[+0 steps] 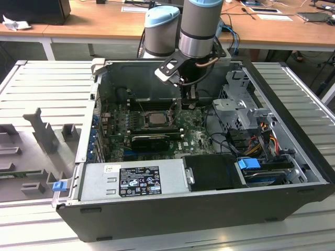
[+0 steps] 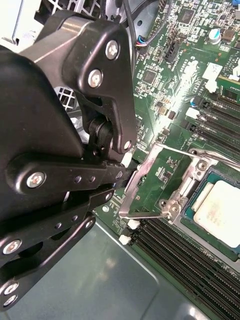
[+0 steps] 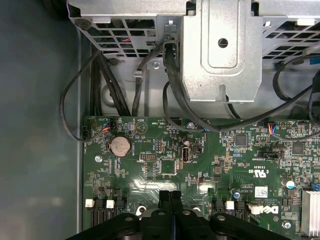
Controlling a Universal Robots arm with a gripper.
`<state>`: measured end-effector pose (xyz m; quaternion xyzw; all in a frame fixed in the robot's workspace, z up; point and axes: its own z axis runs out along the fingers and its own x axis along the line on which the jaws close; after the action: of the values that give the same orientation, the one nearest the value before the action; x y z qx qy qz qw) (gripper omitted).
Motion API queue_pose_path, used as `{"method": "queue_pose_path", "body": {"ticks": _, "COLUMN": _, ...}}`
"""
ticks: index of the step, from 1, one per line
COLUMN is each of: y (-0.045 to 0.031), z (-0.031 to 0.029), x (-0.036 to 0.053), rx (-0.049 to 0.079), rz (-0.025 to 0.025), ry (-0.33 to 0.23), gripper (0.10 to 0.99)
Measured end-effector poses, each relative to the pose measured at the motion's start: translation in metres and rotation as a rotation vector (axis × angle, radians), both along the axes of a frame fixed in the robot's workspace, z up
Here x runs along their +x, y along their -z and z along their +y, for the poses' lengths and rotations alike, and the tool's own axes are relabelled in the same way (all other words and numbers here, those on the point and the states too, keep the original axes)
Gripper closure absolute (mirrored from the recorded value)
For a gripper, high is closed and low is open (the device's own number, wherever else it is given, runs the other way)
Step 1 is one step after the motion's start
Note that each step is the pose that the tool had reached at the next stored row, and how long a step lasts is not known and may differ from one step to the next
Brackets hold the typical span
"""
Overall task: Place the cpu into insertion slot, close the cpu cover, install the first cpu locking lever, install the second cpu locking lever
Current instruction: 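Close the cpu cover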
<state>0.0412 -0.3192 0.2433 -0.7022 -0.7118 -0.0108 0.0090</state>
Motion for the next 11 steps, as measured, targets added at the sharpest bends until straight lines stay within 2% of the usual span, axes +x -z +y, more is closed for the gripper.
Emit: {"method": "queue_pose_path", "body": {"ticks": 11, "y": 0.0000, "z": 0.0000, "x": -0.0036, "rx": 0.000, "rz": 0.0000, "ry": 0.000, "gripper": 0.980}}
